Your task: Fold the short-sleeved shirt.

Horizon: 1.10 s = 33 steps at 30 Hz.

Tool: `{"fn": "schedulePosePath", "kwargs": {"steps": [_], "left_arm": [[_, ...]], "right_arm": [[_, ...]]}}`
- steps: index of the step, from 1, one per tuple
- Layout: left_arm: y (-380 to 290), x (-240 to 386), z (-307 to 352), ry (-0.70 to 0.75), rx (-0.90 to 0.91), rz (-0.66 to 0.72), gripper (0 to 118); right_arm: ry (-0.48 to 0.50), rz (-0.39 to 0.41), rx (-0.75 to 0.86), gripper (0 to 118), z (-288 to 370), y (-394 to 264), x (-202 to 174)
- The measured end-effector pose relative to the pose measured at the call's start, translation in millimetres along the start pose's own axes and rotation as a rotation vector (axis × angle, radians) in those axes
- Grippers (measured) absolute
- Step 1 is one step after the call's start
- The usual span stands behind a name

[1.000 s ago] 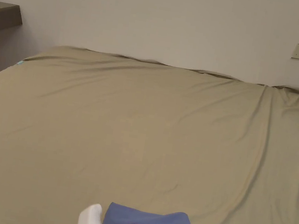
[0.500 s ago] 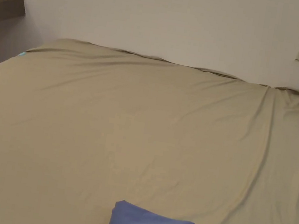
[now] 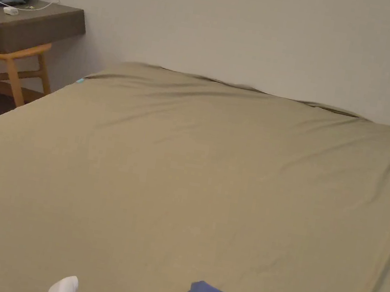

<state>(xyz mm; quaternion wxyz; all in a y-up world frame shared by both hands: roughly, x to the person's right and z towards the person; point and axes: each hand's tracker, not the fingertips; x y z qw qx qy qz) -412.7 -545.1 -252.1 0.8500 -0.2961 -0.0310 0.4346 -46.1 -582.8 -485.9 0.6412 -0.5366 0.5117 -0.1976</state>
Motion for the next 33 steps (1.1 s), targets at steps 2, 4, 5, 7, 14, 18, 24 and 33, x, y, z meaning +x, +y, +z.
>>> {"fn": "schedulePosePath", "kwargs": {"steps": [2, 4, 5, 7, 14, 18, 24, 33], "left_arm": [[-1.8, -2.6, -12.0, -0.009, -0.042, 0.019, 17], [-4.1, -5.0, -26.1, -0.036, -0.108, 0.075, 61], [-5.1, -5.4, -34.5, -0.054, -0.150, 0.098, 91], [-8.1, -3.9, -50.7, -0.069, -0.213, 0.112, 111], [-7.4, 12.4, -105.4, -0.170, -0.278, 0.026, 112], [-15.9, 32.5, -131.3, -0.165, -0.443, -0.058, 60], [-24.6, 8.5, -124.8, -0.168, -0.383, 0.120, 34], [40.9, -5.2, -71.7, -0.162, -0.299, -0.024, 27]], "right_arm": [[0.030, -0.137, 0.031, 3, -1.5, -2.9, 28.8], [0.173, -0.282, 0.090, 3, 3.9, -12.8, 46.1], [0.171, -0.263, 0.113, 3, 6.5, -18.7, 46.7], [0.158, -0.206, 0.110, 3, 8.2, -22.6, 46.4], [0.153, -0.204, 0.131, 3, 12.4, -25.8, 40.4], [0.121, -0.177, 0.143, 3, 17.0, -28.1, 34.2], [0.079, -0.147, 0.203, 3, 32.1, -38.7, 30.0], [-0.030, 0.020, 0.269, 3, 74.4, -46.3, -15.1]]}}
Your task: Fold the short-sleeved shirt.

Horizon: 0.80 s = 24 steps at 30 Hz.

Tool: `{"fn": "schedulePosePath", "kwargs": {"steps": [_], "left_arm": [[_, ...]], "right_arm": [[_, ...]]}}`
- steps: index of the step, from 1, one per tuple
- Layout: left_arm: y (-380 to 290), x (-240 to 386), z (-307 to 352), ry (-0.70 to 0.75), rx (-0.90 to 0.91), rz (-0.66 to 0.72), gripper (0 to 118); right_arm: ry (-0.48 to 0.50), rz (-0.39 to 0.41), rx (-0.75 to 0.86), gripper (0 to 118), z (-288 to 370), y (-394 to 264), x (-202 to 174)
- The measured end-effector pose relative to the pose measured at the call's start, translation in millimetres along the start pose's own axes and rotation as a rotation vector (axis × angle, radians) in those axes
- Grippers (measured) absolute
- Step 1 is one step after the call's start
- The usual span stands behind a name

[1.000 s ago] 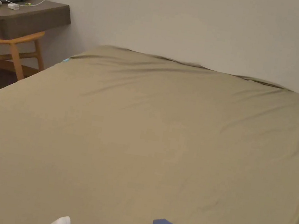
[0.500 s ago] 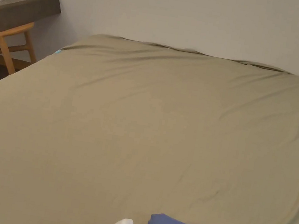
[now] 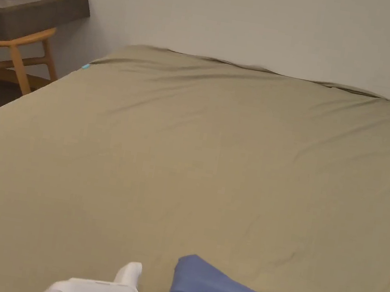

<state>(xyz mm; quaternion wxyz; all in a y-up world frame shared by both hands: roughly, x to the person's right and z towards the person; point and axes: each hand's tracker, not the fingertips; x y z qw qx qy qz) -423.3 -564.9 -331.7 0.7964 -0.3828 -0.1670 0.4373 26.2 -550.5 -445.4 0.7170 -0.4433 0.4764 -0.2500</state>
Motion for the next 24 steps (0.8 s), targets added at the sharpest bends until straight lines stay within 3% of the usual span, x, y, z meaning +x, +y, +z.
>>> {"fn": "schedulePosePath", "kwargs": {"steps": [9, 13, 17, 18, 19, 20, 22, 23, 24], "left_arm": [[111.5, -38.2, 179.1, 0.355, 0.032, -0.117, 27], [143.6, -69.6, 245.2, 0.463, 0.017, -0.067, 27], [156.9, -109.0, 267.3, 0.596, -0.038, -0.011, 28], [158.4, -116.8, 266.5, 0.636, -0.065, -0.004, 37], [159.9, -124.4, 265.0, 0.671, -0.080, 0.005, 62], [160.9, -132.2, 264.0, 0.690, -0.094, 0.026, 62], [163.6, -137.1, 264.7, 0.811, -0.121, 0.050, 88], [163.0, -134.7, 271.3, 0.859, -0.118, 0.045, 95], [163.6, -131.2, 279.1, 0.858, -0.093, 0.037, 95]], "right_arm": [[-0.063, 0.107, 0.046, 3, 14.9, 2.5, -32.6], [-0.106, 0.092, 0.028, 3, 13.4, -5.7, -32.2], [-0.149, 0.072, 0.004, 3, 9.0, -17.7, -29.6], [-0.158, 0.061, 0.000, 3, 7.8, -20.5, -29.6], [-0.159, 0.036, -0.015, 3, 6.5, -22.9, -29.0], [-0.162, 0.034, -0.022, 3, 5.7, -24.7, -28.9], [-0.172, 0.058, -0.036, 3, 6.0, -27.4, -33.6], [-0.172, 0.069, -0.048, 3, 7.1, -26.9, -36.0], [-0.175, 0.077, -0.047, 3, 8.8, -26.3, -38.1]]}}
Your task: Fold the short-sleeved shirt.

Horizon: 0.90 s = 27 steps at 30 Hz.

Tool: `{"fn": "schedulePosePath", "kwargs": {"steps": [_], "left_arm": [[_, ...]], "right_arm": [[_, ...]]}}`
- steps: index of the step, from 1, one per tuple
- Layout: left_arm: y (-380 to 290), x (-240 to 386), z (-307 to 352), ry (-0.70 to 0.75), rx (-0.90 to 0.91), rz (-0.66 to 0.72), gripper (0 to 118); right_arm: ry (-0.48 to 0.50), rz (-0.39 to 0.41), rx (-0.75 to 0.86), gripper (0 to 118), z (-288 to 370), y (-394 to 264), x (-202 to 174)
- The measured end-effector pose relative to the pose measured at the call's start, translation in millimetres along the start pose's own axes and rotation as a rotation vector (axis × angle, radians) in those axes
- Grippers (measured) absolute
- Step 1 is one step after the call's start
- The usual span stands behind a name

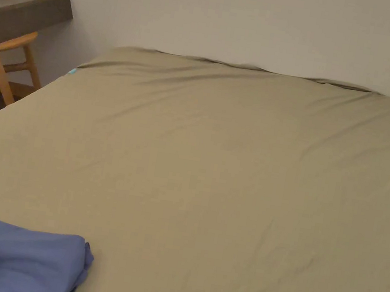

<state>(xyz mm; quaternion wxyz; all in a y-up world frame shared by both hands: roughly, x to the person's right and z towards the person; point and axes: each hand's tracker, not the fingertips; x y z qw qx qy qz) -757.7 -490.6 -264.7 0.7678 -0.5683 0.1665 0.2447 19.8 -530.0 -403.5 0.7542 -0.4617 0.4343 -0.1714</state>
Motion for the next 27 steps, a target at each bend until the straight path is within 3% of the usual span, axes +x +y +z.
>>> {"fn": "schedulePosePath", "kwargs": {"steps": [4, 5, 8, 11, 14, 19, 23, 27], "left_arm": [[-7.2, -11.4, 52.1, 0.082, 0.148, 0.122, 95], [-11.5, -6.9, 69.3, 0.085, 0.218, 0.129, 89], [-39.3, 45.6, 105.3, 0.015, 0.441, 0.008, 19], [-60.1, 101.1, 102.9, -0.077, 0.526, -0.126, 5], [-105.9, 199.6, 91.1, -0.085, 0.684, -0.300, 0], [-167.1, 333.9, 62.4, -0.284, 0.761, -0.323, 0], [-187.4, 404.4, 41.8, -0.271, 0.742, -0.438, 0], [-180.9, 449.2, 56.7, -0.293, 0.768, -0.421, 0]], "right_arm": [[-0.002, 0.008, 0.036, 3, 12.3, 6.7, -3.3], [-0.014, 0.007, 0.056, 3, 15.6, 9.7, -4.0], [-0.035, 0.014, 0.098, 3, 25.4, 21.2, -6.1], [-0.115, 0.068, 0.154, 3, 39.3, 39.3, -14.1], [-0.192, 0.152, 0.206, 3, 55.7, 54.5, -26.2], [-0.412, 0.248, 0.272, 3, 78.4, 68.5, -47.6], [-0.519, 0.265, 0.312, 3, 90.9, 75.4, -58.2], [-0.654, 0.303, 0.396, 3, 104.3, 91.5, -71.3]]}}
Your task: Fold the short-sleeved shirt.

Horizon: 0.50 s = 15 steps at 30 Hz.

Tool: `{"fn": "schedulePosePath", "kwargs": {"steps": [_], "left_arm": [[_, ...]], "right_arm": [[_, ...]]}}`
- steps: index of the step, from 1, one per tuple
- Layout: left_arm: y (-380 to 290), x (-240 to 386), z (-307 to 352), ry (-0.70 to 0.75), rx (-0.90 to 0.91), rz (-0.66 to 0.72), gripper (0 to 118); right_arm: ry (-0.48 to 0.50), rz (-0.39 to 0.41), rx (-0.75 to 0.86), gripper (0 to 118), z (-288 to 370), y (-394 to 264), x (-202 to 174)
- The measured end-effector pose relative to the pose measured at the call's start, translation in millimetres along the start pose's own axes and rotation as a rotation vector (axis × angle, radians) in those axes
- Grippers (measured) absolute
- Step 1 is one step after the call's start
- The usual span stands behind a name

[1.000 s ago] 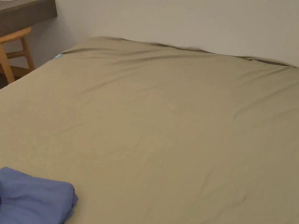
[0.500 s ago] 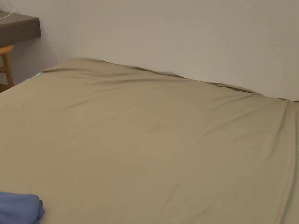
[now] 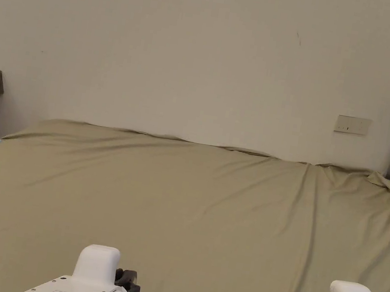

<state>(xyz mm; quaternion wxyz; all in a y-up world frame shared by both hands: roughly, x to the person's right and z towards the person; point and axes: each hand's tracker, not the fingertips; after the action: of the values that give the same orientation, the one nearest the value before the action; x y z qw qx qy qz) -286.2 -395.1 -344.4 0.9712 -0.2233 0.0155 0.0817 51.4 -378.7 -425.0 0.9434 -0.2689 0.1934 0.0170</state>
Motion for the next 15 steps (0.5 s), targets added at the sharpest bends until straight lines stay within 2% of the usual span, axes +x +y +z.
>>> {"fn": "schedulePosePath", "kwargs": {"steps": [3, 8, 11, 15], "left_arm": [[38.1, 17.2, 5.9, 0.033, 0.127, -0.004, 0], [90.7, 35.5, 22.8, 0.114, 0.325, -0.101, 0], [101.9, 45.0, 26.9, 0.208, 0.375, -0.165, 0], [103.3, 47.7, 26.1, 0.216, 0.374, -0.142, 0]], "right_arm": [[-0.061, 0.027, 0.130, 3, 9.9, 29.3, 1.9], [-0.189, 0.068, 0.339, 3, 29.4, 75.1, 0.2], [-0.233, 0.080, 0.379, 3, 27.2, 84.8, -1.1], [-0.260, 0.102, 0.355, 3, 20.8, 82.7, -6.2]]}}
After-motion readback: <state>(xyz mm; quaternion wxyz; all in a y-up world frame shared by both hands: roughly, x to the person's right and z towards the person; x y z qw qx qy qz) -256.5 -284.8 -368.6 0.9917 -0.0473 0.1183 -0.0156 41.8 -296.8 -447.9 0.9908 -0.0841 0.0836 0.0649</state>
